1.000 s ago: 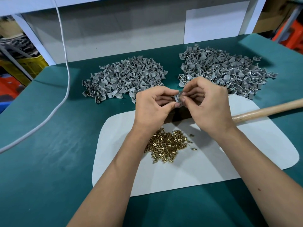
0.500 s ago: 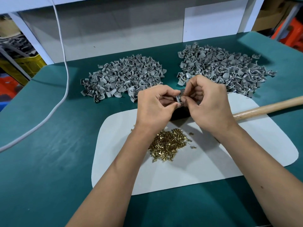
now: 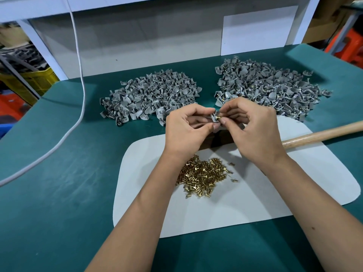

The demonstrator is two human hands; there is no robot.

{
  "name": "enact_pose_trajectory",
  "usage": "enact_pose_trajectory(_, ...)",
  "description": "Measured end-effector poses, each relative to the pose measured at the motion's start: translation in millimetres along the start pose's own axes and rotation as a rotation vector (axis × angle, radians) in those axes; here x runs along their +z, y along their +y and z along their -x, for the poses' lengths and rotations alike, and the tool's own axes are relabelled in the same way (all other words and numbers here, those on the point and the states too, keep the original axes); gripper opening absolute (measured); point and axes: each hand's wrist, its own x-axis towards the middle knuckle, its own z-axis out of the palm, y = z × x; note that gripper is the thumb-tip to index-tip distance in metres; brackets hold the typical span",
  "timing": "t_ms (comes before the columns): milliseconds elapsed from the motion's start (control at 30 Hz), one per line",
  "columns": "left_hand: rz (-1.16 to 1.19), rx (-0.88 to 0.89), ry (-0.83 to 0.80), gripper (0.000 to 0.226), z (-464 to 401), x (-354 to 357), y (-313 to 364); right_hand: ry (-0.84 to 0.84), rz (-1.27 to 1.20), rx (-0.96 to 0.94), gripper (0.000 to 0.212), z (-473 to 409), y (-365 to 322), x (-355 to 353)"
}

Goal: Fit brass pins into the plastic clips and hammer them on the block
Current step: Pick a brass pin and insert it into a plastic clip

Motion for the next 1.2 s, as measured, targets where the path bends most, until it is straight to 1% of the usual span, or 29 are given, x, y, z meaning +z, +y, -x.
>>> enact_pose_trajectory(167,-0.001,0.012,-0.014,0.032,-1.0,-2.0,-0.1,0.014,0.092,-0.112,0.01,-2.0,-1.0,-3.2)
enact_pose_trajectory(267,-0.002,0.019,-0.041,0.032,-1.5,-2.7,0.8,0.011,0.104,-0.134,0.007,-3.1,-1.1,-4.4)
enact_pose_trajectory(367,0.005,0.027,-0.031,0.046,-0.1,-0.8,0.6,0.033,0.108,-0.101,0.005,-2.6,-1.0,-3.7)
enact_pose_trajectory(400,0.007,0.033,-0.016,0.047,0.2,0.5,0.6,0.044,0.105,-0.087,0.003,-2.7,-0.7,-3.6)
enact_pose_trajectory(533,-0.015,0.061,0.033,0.033,1.3,6.3,1.3,0.073,0.086,-0.046,0.003,-3.1,-0.5,-3.2)
enact_pose_trajectory(600,-0.013,0.053,0.046,0.029,1.9,8.3,1.0,0.073,0.085,-0.035,0.003,-2.8,-0.9,-2.9)
enact_pose_trajectory(767,0.028,0.013,0.059,0.028,2.9,9.1,2.5,0.062,0.106,-0.031,0.003,-2.2,-2.6,-2.4)
enact_pose_trajectory(967,0.029,0.005,0.06,0.026,3.1,8.7,5.6,0.082,0.149,-0.037,0.002,0.1,-6.3,-1.4)
enact_pose_trajectory(1200,-0.002,0.039,0.082,0.028,5.5,14.1,8.7,0.101,0.153,0.0,0.003,1.8,-9.1,1.0)
